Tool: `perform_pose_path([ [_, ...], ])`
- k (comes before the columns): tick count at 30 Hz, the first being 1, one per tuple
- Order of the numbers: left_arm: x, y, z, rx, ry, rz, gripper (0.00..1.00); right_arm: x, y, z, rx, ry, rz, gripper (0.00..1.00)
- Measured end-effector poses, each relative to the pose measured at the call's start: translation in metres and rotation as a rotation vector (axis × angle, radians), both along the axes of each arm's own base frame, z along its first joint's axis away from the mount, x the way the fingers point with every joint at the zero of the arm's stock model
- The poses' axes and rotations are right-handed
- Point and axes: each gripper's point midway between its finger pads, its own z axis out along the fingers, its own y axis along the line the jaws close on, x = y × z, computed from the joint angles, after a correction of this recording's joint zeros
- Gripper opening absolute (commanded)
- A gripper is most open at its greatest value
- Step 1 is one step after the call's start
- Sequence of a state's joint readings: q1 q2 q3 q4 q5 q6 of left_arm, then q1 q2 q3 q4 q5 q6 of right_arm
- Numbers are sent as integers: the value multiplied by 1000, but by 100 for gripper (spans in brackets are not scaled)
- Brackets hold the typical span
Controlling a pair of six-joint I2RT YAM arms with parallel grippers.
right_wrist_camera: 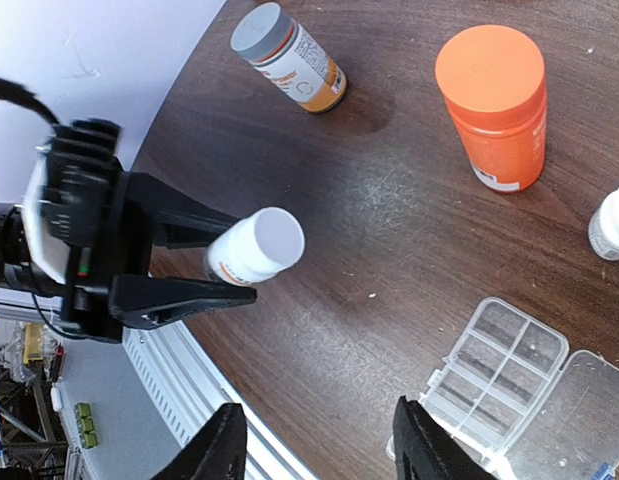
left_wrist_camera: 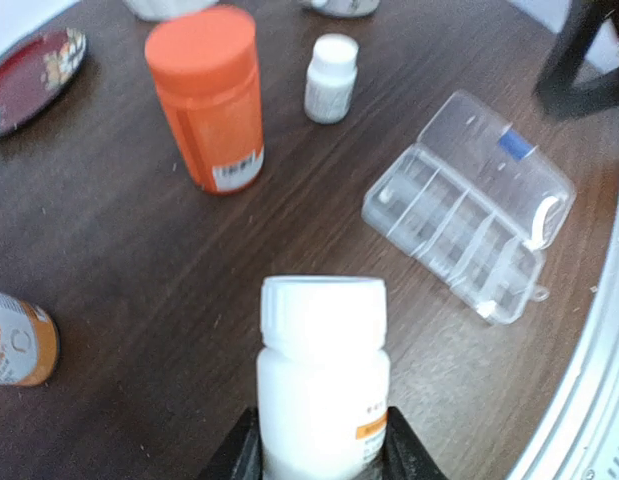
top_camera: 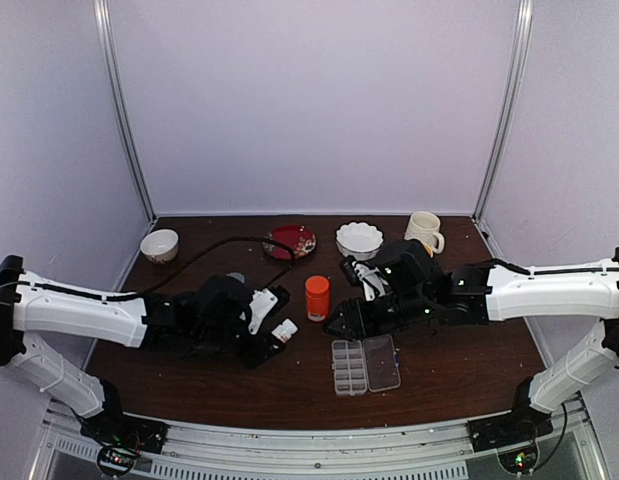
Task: Sort the pills into containers
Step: Pick up the pill bottle from the center of the board, then unscrew the lid of the pill bottle.
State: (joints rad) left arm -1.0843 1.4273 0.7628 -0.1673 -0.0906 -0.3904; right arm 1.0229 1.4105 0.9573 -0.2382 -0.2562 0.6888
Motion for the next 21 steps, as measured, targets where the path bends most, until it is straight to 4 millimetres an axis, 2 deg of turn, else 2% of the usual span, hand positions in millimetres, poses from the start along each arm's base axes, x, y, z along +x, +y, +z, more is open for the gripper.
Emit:
perform_pose_path([
  [2, -2, -6, 27, -96, -67, -45, 23, -5, 4, 3, 21, 17, 31, 56],
  [6, -7, -12, 60, -216, -181, -125, 21, -13, 17, 21, 90, 40, 90, 64],
  [15, -22, -17, 86, -306, -350, -297, 19, -18, 42, 71, 216, 32, 172, 58],
  [18, -24, -20, 91, -315, -377, -326, 19, -15, 49, 75, 218, 35, 178, 58],
  [21, -25, -21, 93, -317, -399, -349, 19, -13, 53, 72, 197, 49, 178, 56],
])
